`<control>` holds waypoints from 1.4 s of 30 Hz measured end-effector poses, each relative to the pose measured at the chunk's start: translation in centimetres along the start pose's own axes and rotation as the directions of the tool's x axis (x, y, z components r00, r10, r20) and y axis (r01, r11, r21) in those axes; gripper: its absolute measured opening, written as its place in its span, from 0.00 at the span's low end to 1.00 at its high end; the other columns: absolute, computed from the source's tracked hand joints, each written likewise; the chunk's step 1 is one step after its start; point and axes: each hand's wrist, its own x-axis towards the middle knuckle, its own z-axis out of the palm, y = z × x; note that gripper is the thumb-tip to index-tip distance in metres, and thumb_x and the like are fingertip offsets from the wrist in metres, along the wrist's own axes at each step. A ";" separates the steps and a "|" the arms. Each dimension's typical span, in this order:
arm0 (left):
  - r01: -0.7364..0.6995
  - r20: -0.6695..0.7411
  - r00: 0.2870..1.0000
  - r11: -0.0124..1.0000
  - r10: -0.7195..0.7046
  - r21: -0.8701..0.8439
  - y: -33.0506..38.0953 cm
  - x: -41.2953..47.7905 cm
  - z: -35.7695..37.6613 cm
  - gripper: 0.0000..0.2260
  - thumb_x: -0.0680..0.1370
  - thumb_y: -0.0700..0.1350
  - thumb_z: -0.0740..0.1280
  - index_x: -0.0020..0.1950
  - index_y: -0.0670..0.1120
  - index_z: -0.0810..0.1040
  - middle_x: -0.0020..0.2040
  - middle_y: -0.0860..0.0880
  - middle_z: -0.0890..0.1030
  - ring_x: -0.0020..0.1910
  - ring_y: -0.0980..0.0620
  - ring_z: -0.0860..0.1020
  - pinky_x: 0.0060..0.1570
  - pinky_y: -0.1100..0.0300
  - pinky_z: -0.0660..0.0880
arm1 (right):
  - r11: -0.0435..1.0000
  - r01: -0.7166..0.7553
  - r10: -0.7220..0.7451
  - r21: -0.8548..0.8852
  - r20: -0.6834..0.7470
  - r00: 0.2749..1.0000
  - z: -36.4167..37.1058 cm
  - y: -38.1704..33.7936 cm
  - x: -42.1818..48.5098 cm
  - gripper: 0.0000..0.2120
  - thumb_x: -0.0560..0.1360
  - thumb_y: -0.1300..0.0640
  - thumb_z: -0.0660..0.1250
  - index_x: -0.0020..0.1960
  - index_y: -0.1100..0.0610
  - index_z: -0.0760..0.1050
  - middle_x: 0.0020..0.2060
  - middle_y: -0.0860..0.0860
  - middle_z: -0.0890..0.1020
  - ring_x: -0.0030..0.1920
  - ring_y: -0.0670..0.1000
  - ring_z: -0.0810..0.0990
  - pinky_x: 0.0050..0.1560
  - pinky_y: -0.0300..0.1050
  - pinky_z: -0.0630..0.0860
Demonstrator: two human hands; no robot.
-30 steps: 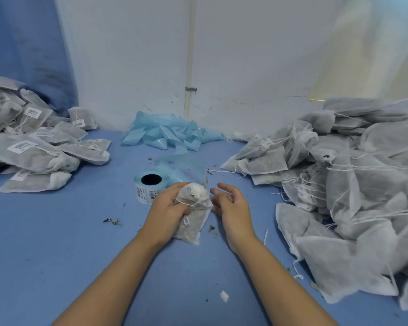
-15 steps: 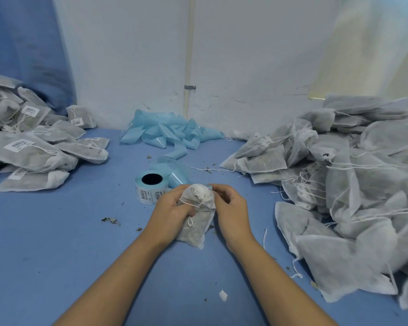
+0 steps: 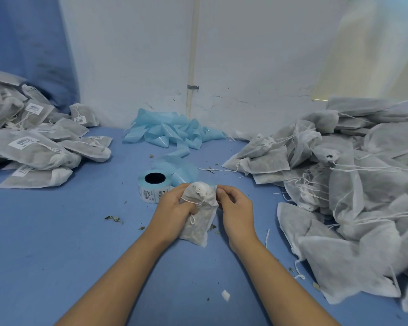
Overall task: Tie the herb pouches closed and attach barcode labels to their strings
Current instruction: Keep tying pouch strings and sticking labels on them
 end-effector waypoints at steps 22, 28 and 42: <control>0.015 -0.149 0.989 1.000 -0.011 0.025 -0.3 0.5 -0.2 0.15 0.71 0.28 0.61 0.39 0.49 0.77 0.35 0.57 0.77 0.33 0.65 0.73 0.34 0.76 0.67 | 0.985 0.157 -0.173 -0.075 -0.320 0.932 -0.4 -0.7 -0.6 0.08 0.79 0.61 0.63 0.47 0.51 0.79 0.45 0.43 0.82 0.42 0.35 0.76 0.42 0.26 0.70; 0.003 -0.185 0.983 0.997 -0.017 -0.076 -0.4 0.8 -0.4 0.22 0.74 0.31 0.63 0.64 0.49 0.75 0.56 0.54 0.79 0.52 0.63 0.77 0.47 0.72 0.72 | 0.980 0.180 -0.197 -0.083 -0.284 0.938 -0.2 -1.1 -1.0 0.06 0.78 0.61 0.64 0.50 0.53 0.80 0.48 0.46 0.82 0.49 0.41 0.78 0.45 0.26 0.70; -0.009 -0.326 0.938 0.929 -0.121 -0.370 0.4 1.8 0.2 0.13 0.75 0.35 0.68 0.52 0.53 0.78 0.47 0.54 0.84 0.47 0.56 0.82 0.45 0.65 0.78 | 0.856 0.459 -0.475 -0.239 -0.010 0.880 1.5 -1.7 -3.0 0.08 0.75 0.67 0.67 0.52 0.59 0.82 0.50 0.47 0.82 0.52 0.44 0.79 0.55 0.39 0.75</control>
